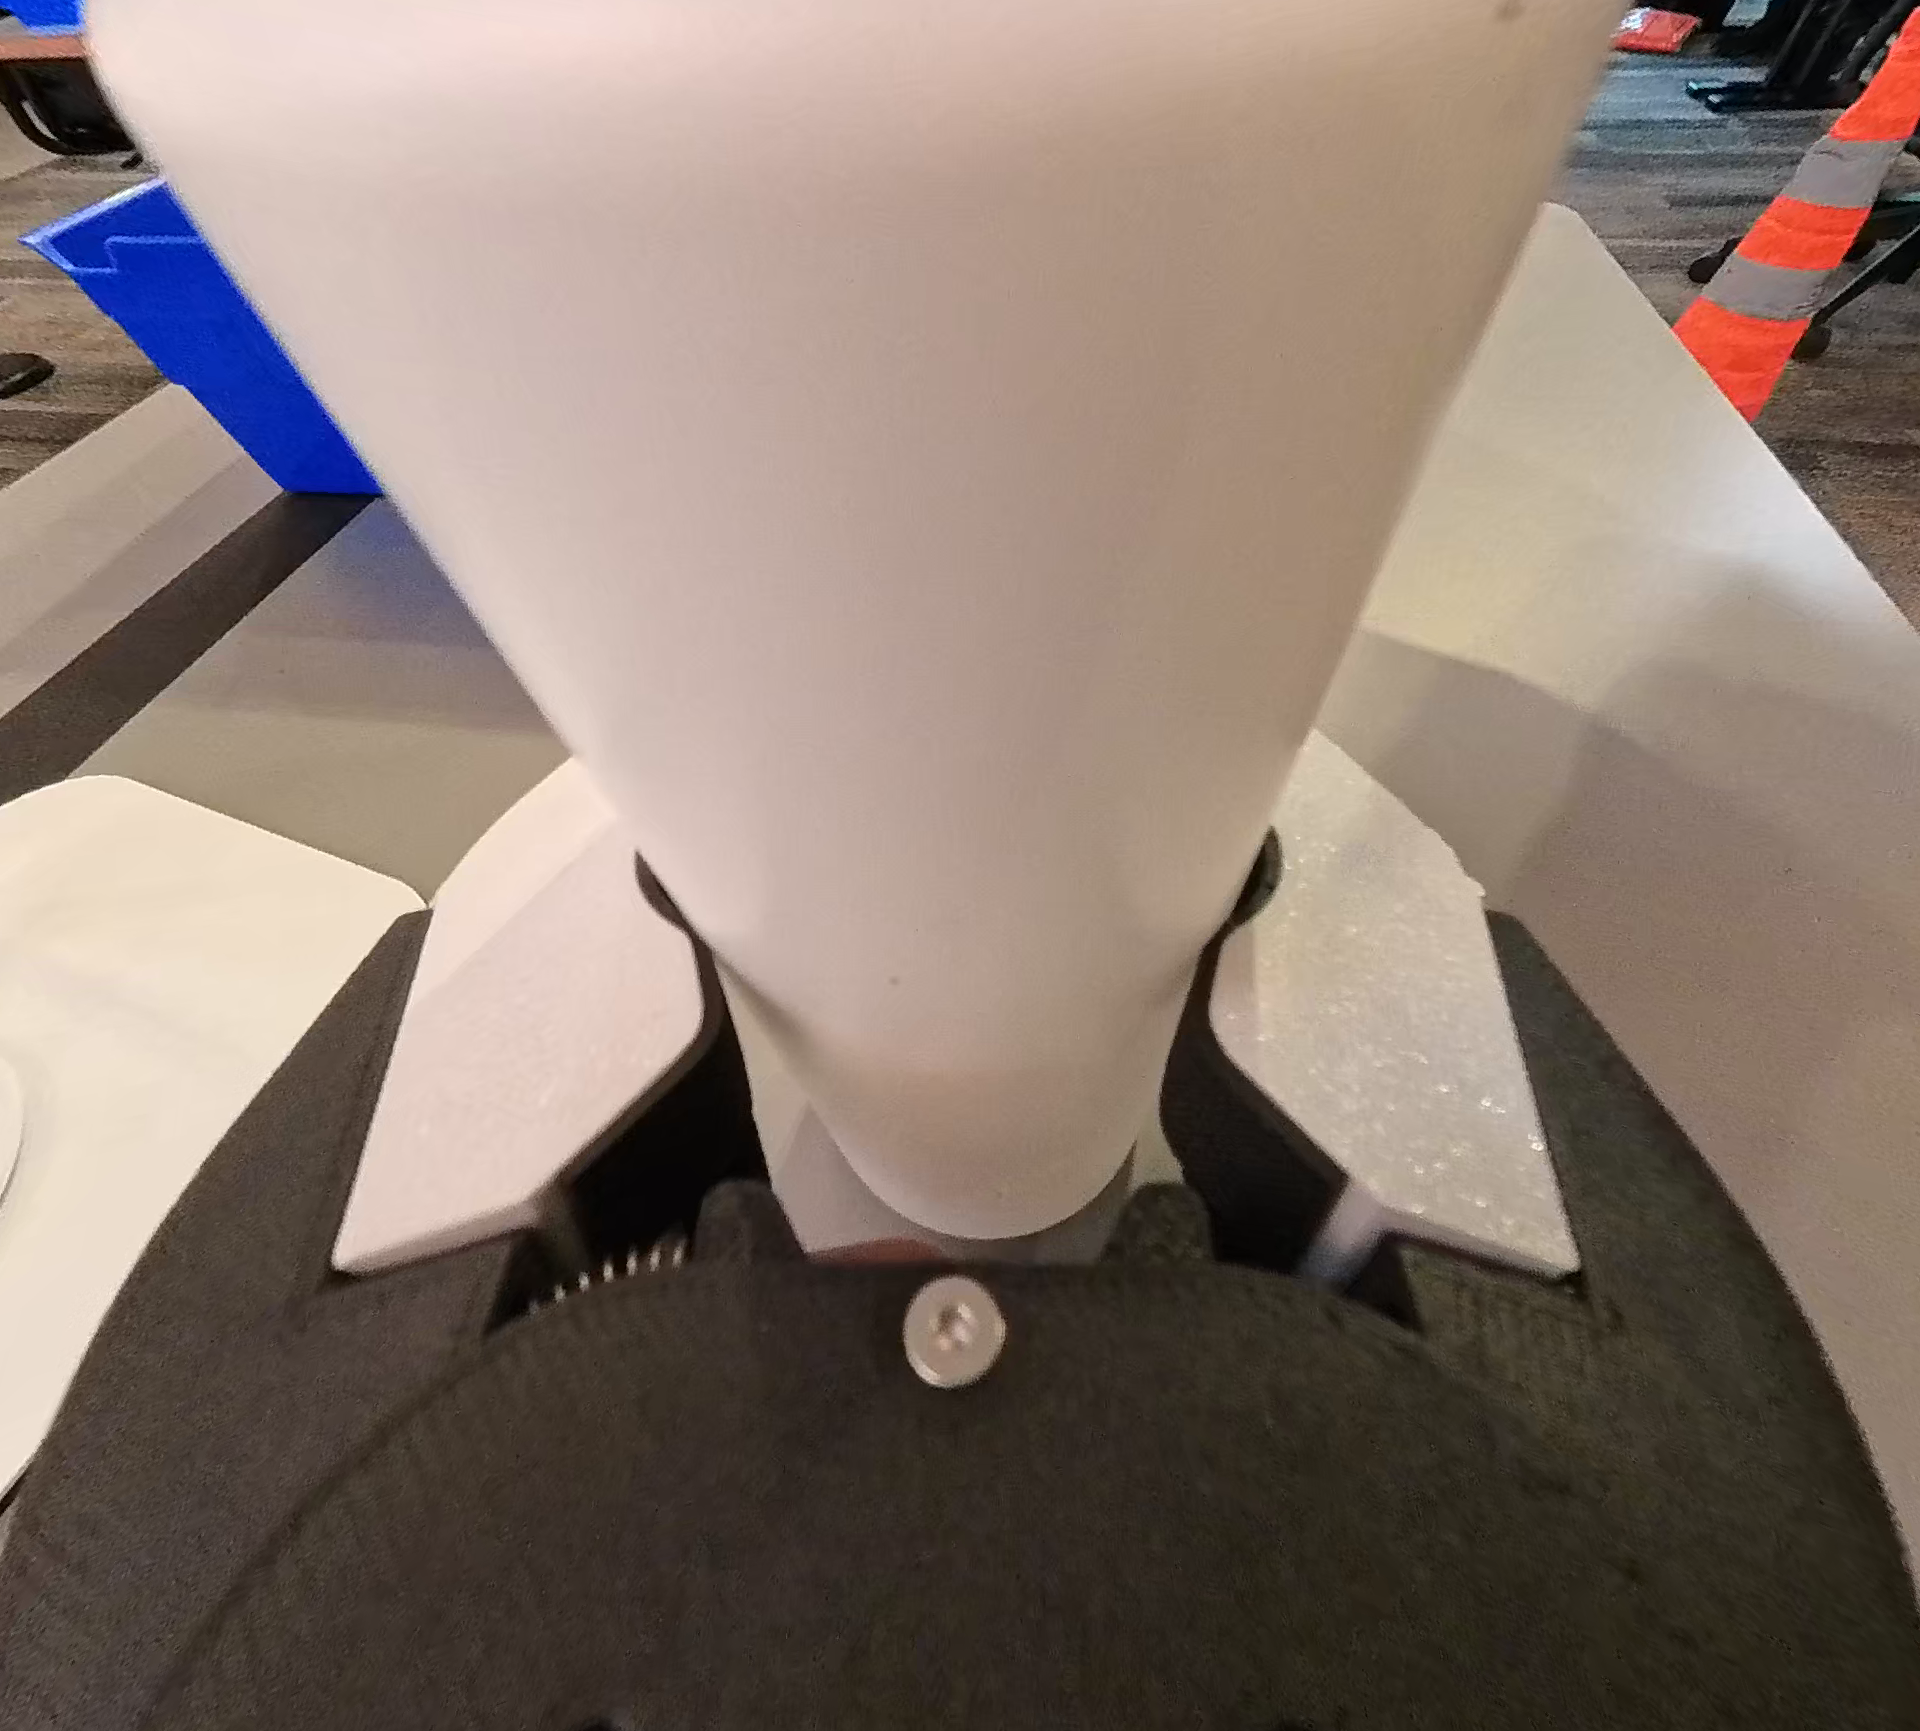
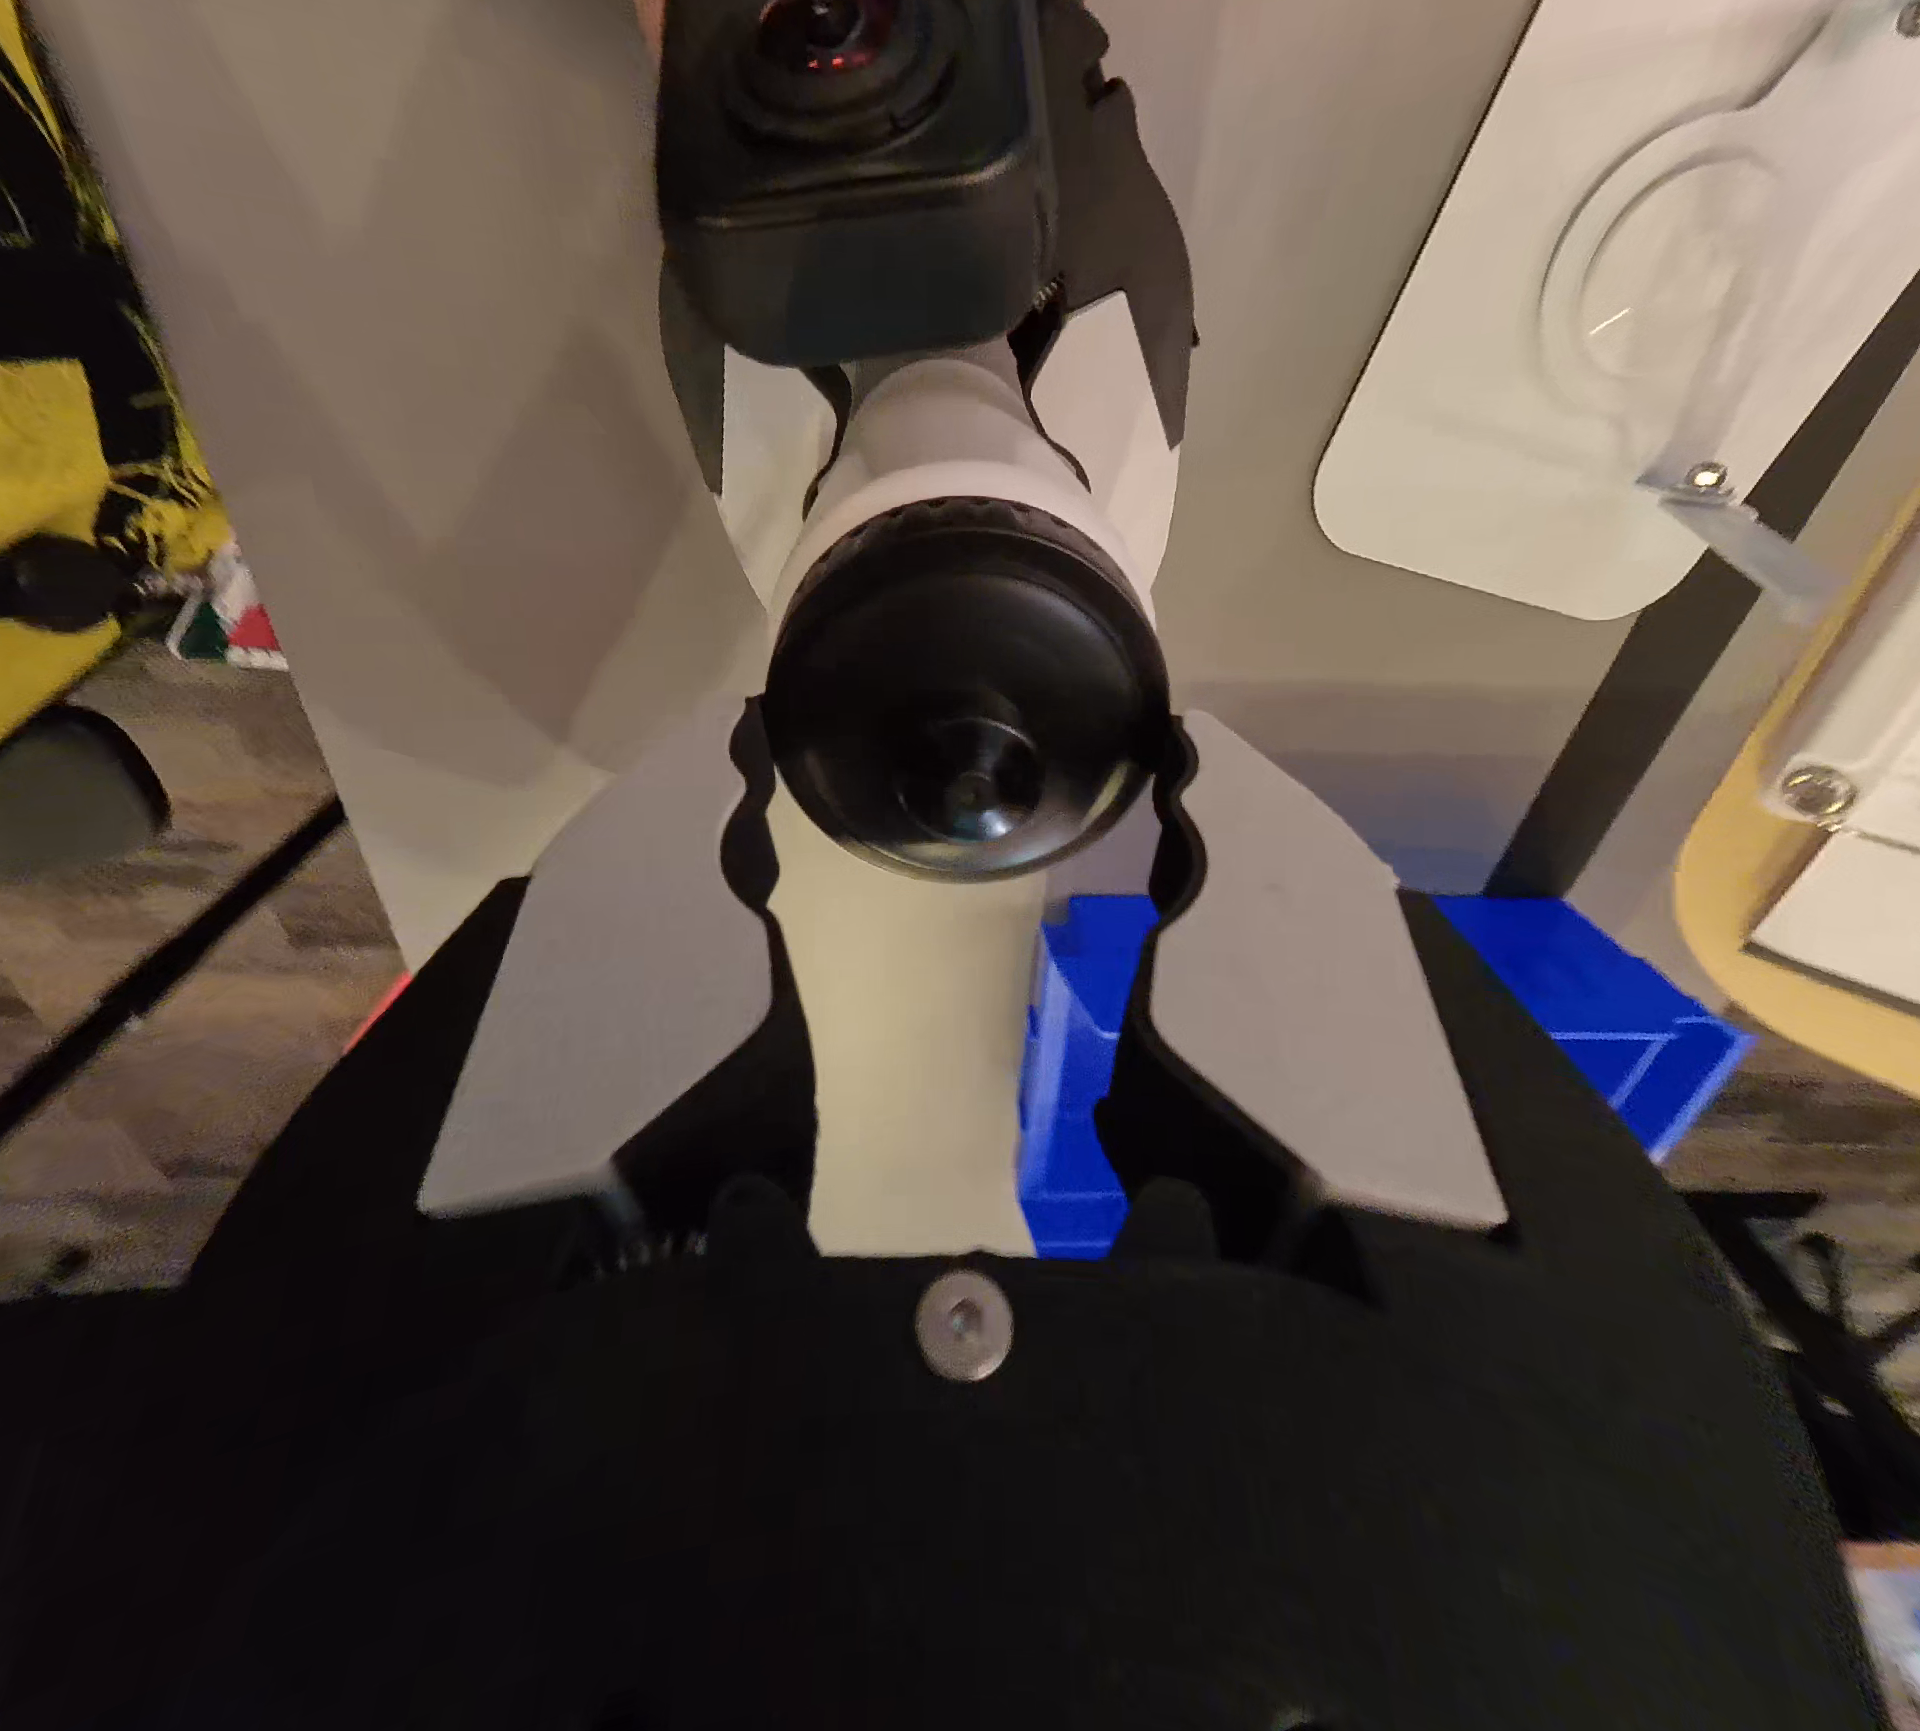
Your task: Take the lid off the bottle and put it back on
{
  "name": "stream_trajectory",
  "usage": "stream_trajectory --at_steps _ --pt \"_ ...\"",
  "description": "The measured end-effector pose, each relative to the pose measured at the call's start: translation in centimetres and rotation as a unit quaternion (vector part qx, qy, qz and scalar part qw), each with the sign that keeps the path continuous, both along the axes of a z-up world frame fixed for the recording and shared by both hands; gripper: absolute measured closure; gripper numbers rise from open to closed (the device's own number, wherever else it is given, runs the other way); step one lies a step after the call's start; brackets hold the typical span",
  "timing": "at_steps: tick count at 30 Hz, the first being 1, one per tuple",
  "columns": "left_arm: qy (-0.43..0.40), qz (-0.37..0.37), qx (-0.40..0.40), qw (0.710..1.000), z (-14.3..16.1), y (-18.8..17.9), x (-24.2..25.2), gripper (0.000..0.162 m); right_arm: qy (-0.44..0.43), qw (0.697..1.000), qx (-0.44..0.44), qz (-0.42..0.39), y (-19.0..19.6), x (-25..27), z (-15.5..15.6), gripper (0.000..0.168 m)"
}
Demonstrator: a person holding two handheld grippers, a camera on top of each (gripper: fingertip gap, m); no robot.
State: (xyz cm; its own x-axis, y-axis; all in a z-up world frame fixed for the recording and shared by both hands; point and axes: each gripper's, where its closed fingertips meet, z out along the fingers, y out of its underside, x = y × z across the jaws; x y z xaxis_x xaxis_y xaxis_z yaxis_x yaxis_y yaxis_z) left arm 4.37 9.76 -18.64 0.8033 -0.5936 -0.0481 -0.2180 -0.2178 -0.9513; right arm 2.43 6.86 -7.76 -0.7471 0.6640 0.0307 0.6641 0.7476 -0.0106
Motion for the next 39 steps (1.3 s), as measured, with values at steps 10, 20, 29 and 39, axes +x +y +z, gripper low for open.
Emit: stream_trajectory --at_steps 10,20,29,39 --pt "0.003 -0.001 0.0 1.0 0.0 0.1 0.0 0.061 -0.058 0.95 0.181 0.249 0.9 -0.1 0.3 0.098" --pt "0.002 -0.003 0.0 1.0 0.0 0.0 0.1 0.061 0.005 1.0 -0.014 -0.004 -0.7 -0.4 1.4 0.1" --pt "0.003 -0.002 0.0 1.0 0.0 0.0 0.1 0.061 0.014 1.0 -0.004 -0.009 -0.8 -0.5 0.9 0.103" --pt "0.001 -0.002 0.0 1.0 0.0 0.0 0.0 0.061 0.007 0.97 0.082 0.227 -0.7 -0.3 0.6 0.103"
